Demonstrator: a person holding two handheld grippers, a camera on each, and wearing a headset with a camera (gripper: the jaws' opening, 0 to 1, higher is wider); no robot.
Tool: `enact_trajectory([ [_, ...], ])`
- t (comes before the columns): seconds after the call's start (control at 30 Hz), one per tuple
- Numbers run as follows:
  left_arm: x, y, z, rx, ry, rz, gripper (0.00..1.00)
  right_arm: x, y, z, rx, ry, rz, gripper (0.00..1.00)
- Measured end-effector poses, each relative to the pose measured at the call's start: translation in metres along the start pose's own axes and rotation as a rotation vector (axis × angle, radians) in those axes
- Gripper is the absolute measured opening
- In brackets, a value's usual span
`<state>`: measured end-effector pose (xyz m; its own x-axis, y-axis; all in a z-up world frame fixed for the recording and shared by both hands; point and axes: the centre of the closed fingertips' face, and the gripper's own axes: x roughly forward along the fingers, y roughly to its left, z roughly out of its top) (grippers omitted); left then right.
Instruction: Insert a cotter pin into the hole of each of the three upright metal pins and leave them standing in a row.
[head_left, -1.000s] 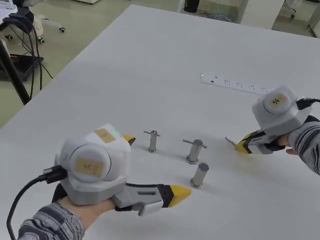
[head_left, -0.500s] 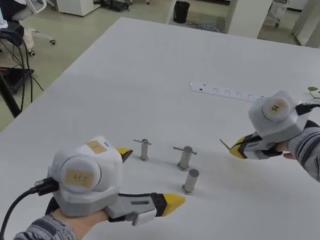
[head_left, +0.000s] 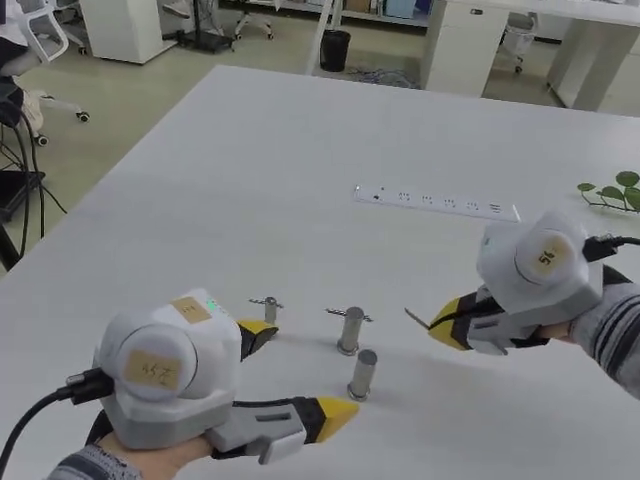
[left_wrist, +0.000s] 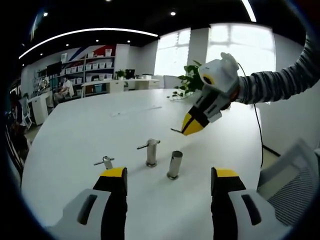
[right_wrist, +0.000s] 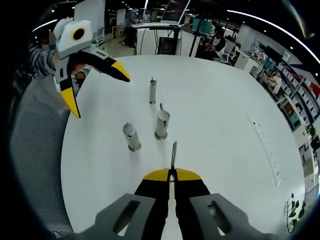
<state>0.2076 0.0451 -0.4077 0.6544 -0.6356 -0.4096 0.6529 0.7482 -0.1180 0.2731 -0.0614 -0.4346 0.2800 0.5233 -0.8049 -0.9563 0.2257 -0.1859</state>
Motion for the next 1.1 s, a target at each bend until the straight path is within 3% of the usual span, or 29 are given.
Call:
enact_trajectory([
  [0.23, 0.001, -0.009, 0.005, -0.013, -0.002, -0.032, 0.55, -0.008, 0.030, 0.015, -0.093, -0.040, 0.040, 0.00],
  [0.7, 0.000, -0.029, 0.011, -0.160, -0.017, -0.100, 0.34, -0.016, 0.077, 0.041, -0.273, -0.104, 0.092, 0.00],
  [1.1, 0.000, -0.043, 0.010, -0.309, -0.027, -0.165, 0.16, -0.023, 0.092, 0.052, -0.364, -0.149, 0.106, 0.00],
])
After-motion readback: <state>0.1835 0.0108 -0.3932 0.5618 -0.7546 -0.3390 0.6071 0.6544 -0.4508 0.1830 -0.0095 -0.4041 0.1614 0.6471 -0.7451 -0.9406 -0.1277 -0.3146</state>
